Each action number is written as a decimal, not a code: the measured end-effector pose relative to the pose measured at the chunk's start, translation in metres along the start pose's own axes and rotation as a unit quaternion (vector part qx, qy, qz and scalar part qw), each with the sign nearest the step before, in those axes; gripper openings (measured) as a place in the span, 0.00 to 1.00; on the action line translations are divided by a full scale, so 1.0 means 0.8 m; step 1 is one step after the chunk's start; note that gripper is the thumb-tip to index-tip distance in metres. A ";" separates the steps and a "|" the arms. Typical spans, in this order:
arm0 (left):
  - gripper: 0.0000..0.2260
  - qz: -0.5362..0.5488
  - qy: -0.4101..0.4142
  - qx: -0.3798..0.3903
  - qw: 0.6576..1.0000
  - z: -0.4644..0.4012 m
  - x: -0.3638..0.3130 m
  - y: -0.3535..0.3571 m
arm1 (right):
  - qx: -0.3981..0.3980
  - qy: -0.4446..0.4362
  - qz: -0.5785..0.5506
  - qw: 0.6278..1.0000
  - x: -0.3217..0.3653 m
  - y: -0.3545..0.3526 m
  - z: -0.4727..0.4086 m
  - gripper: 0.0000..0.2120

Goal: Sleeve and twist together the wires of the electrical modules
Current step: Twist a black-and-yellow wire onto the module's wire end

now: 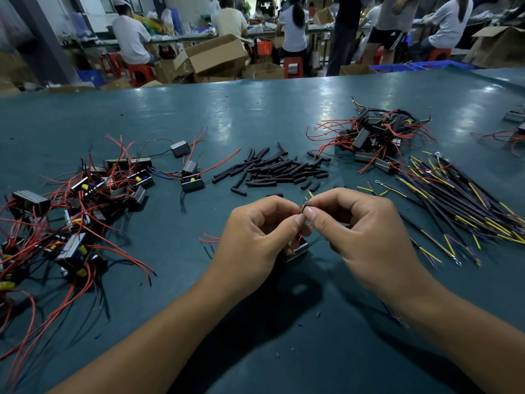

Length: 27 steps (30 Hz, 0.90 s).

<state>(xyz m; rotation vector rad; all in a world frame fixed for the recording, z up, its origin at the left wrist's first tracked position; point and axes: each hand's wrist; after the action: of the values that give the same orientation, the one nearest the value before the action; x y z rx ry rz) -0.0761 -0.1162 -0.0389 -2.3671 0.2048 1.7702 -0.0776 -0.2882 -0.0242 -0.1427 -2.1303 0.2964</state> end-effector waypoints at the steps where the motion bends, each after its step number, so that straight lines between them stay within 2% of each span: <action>1: 0.04 0.000 0.000 -0.001 1.000 0.000 0.000 0.000 | -0.003 -0.007 0.019 1.000 0.000 -0.001 0.000 0.03; 5: 0.04 0.001 0.001 0.002 1.000 -0.001 0.000 0.002 | -0.019 -0.032 0.070 0.997 0.004 -0.004 -0.001 0.02; 20: 0.03 -0.022 -0.009 -0.013 1.000 -0.001 -0.007 0.003 | -0.031 -0.022 0.059 0.998 0.007 0.001 -0.002 0.04; 23: 0.03 -0.114 0.042 -0.057 0.991 0.003 -0.021 -0.001 | -0.026 -0.037 0.073 0.996 0.011 -0.001 -0.002 0.03; 27: 0.04 -0.292 0.178 -0.074 0.937 0.000 -0.048 -0.009 | -0.001 -0.103 0.156 0.982 0.020 -0.003 -0.003 0.02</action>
<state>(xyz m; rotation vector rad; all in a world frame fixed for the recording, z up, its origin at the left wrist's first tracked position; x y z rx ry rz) -0.0857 -0.1092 -0.0014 -2.4728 -0.5526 1.1106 -0.0842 -0.2867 -0.0089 -0.4675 -2.3113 0.5099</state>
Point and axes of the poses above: each hand's wrist, its own z-axis away from the middle knuckle, its own y-axis out of the palm, x = y × z, and after that the axes turned 5 degrees about -y, right-handed
